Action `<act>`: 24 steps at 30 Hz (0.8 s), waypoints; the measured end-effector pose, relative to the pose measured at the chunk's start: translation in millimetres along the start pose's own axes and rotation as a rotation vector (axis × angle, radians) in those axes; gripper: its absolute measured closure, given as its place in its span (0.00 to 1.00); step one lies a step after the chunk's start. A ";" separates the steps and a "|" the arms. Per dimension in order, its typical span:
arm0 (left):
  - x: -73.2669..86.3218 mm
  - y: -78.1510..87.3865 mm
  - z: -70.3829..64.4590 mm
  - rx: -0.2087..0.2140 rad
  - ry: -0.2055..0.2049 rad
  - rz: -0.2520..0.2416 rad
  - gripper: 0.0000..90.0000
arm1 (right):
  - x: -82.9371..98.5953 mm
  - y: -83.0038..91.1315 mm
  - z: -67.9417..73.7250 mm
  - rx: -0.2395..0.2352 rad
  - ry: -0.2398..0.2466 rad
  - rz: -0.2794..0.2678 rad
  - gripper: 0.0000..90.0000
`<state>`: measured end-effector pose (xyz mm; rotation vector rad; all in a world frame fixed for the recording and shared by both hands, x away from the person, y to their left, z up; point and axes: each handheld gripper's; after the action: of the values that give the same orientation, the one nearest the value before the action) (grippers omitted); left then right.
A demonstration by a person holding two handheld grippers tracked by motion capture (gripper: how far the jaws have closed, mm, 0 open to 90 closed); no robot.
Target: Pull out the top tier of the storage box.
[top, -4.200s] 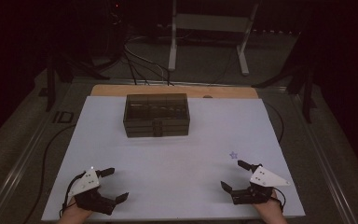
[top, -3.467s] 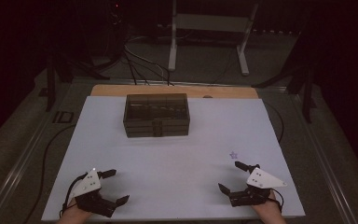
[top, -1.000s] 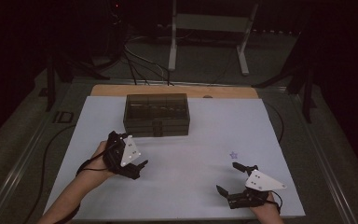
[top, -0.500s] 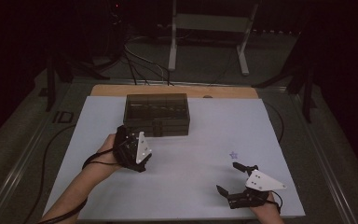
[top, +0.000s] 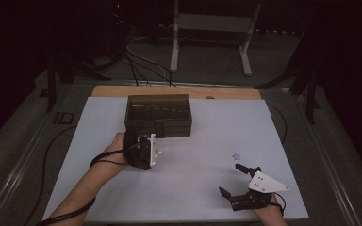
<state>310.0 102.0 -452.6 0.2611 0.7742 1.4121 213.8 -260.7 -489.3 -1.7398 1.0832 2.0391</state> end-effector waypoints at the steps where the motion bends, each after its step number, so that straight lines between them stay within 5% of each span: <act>1: -0.9 -2.5 -1.5 -0.008 -0.004 0.003 0.05 | 0.1 -0.1 0.1 0.001 0.001 0.000 0.04; 5: -3.3 -8.6 -5.0 -0.021 -0.045 0.022 0.06 | 0.2 -0.1 0.2 0.003 0.004 0.004 0.04; 15: -14.1 -23.0 -20.2 -0.137 -0.137 0.069 0.12 | 0.2 0.0 0.9 0.003 0.009 0.006 0.04; 17: -16.3 -26.1 -23.1 -0.186 -0.185 0.078 0.15 | 0.3 0.0 0.6 0.003 0.008 0.006 0.04; 24: -19.0 -34.2 -29.9 -0.231 -0.264 0.096 0.23 | 0.2 0.3 0.8 0.003 0.008 0.006 0.04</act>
<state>318.9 69.7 -488.6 0.3008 0.3831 1.5070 213.0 -260.5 -489.4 -1.7464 1.0944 2.0351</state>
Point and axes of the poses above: each handheld gripper's, and its own axes: y roughly backward along the jaws, x roughly out of its underside, z roughly to its left, and after that the axes turned 4 degrees about -y, right-handed
